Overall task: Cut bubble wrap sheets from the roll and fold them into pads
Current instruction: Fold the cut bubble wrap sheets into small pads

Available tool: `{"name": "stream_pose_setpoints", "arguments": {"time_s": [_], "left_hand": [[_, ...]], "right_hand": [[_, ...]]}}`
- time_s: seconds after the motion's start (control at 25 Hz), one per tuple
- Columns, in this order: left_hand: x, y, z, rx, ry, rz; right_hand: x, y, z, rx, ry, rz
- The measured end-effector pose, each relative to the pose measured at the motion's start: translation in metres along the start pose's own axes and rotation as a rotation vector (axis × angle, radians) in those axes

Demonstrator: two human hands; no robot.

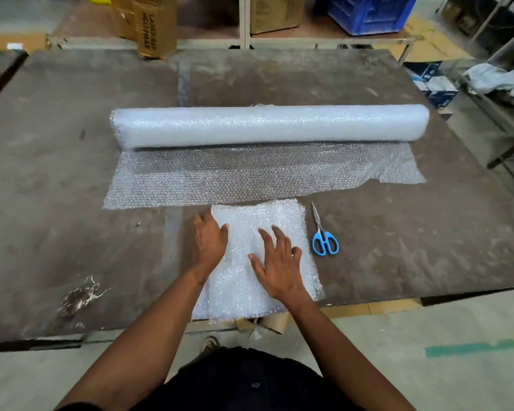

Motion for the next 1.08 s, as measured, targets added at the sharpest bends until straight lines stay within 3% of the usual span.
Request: {"name": "stream_pose_setpoints", "arguments": {"time_s": [0.12, 0.32, 0.56, 0.84, 1.08], "left_hand": [[-0.002, -0.011, -0.010, 0.077, 0.008, -0.004], [-0.008, -0.022, -0.018, 0.201, 0.055, 0.189], [0.001, -0.034, -0.010, 0.235, -0.151, 0.413], [-0.007, -0.027, -0.018, 0.155, -0.043, 0.439], [-0.013, -0.012, -0.025, 0.195, -0.118, 0.469]], "right_hand": [[-0.002, -0.005, -0.013, -0.039, -0.009, 0.025], [0.012, -0.016, -0.015, 0.019, -0.044, 0.070], [0.024, -0.033, -0.013, 0.113, -0.057, 0.043], [0.021, -0.034, -0.036, 0.098, -0.119, 0.037], [-0.008, -0.026, -0.055, 0.046, -0.032, -0.021]]}}
Point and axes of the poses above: each hand's wrist, its own z-axis away from the middle knuckle, its own x-axis out of the palm, y = z × x, the point moved 2 cm from there along -z, towards the middle knuckle, and after that the axes turned 1 degree about x, right-handed, at the moved point
